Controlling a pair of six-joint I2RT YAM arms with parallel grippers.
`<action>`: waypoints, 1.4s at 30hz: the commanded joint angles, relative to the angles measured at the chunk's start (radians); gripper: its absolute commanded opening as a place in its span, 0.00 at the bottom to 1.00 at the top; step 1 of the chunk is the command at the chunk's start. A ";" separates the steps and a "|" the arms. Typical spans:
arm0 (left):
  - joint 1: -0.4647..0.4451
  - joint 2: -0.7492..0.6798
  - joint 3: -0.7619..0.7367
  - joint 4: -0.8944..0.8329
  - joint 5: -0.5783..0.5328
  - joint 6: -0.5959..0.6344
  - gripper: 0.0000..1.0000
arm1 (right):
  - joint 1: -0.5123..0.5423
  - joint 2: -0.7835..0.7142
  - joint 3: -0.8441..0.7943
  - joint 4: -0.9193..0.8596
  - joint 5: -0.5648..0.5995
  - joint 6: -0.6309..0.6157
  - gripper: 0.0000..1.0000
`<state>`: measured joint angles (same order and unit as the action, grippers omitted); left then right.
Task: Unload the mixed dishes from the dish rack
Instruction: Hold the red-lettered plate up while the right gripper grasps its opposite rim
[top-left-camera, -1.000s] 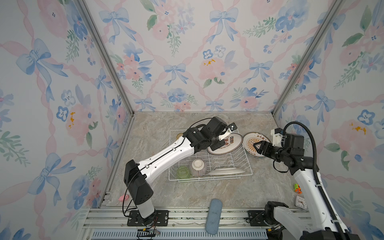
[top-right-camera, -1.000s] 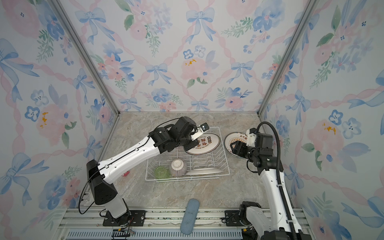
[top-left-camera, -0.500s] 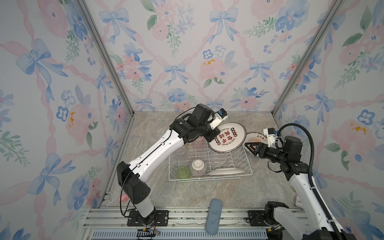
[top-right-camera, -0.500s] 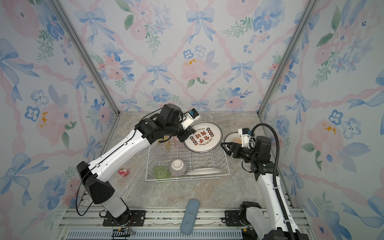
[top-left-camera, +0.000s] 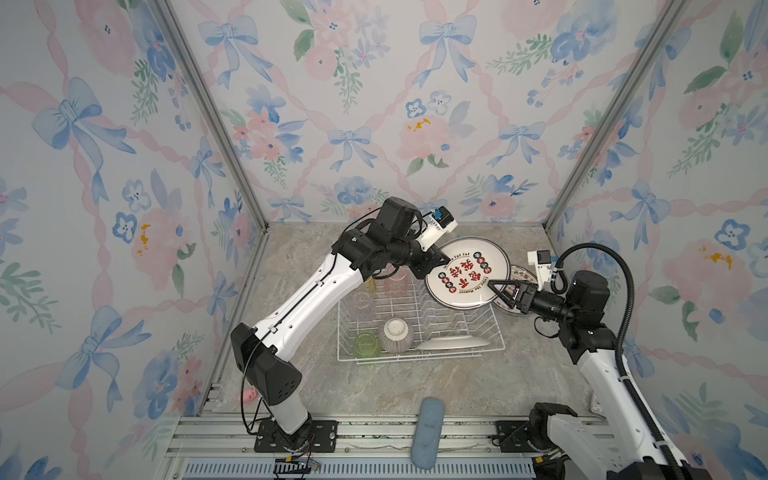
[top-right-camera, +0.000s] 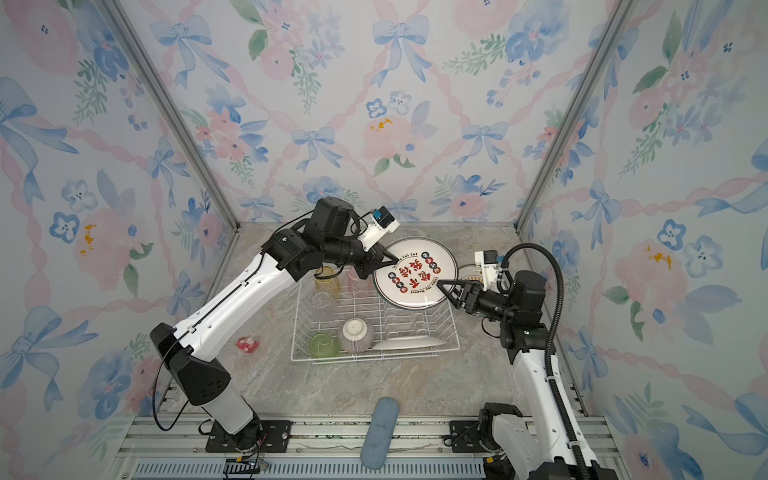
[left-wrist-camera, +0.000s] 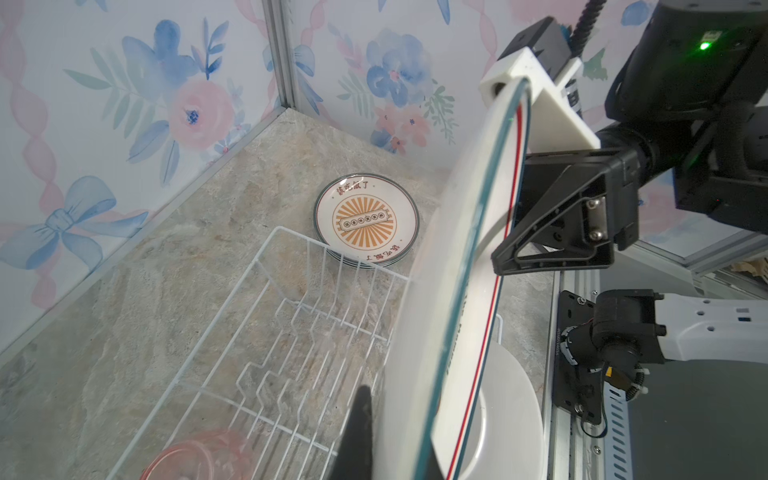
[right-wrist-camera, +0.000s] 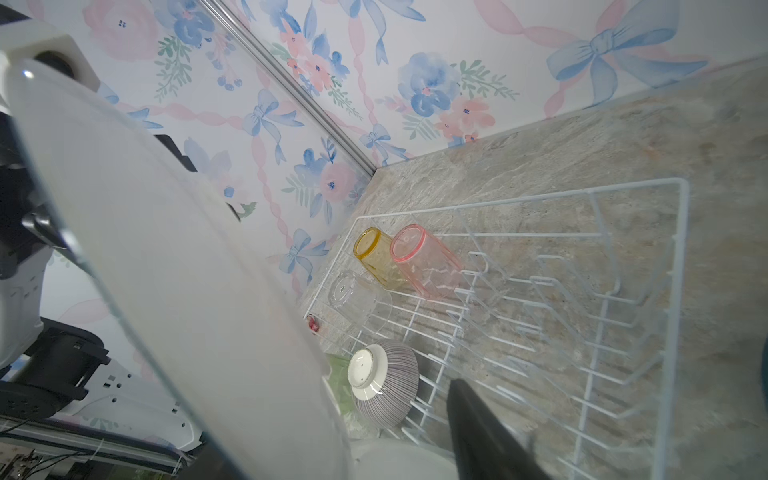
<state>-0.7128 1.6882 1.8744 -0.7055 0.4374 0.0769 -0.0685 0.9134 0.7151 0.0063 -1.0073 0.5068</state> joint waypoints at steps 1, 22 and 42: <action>0.007 0.022 0.040 0.035 0.095 -0.025 0.00 | 0.031 -0.005 -0.012 0.123 -0.046 0.055 0.61; 0.013 0.060 0.068 0.041 0.158 -0.028 0.00 | 0.083 -0.032 0.061 0.053 -0.056 0.011 0.19; 0.016 0.007 0.005 0.041 0.035 0.005 0.50 | 0.059 -0.035 0.099 -0.026 0.039 0.013 0.00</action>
<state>-0.6945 1.7351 1.9057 -0.6750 0.5213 0.0528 0.0013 0.8879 0.7715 -0.0113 -0.9955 0.5022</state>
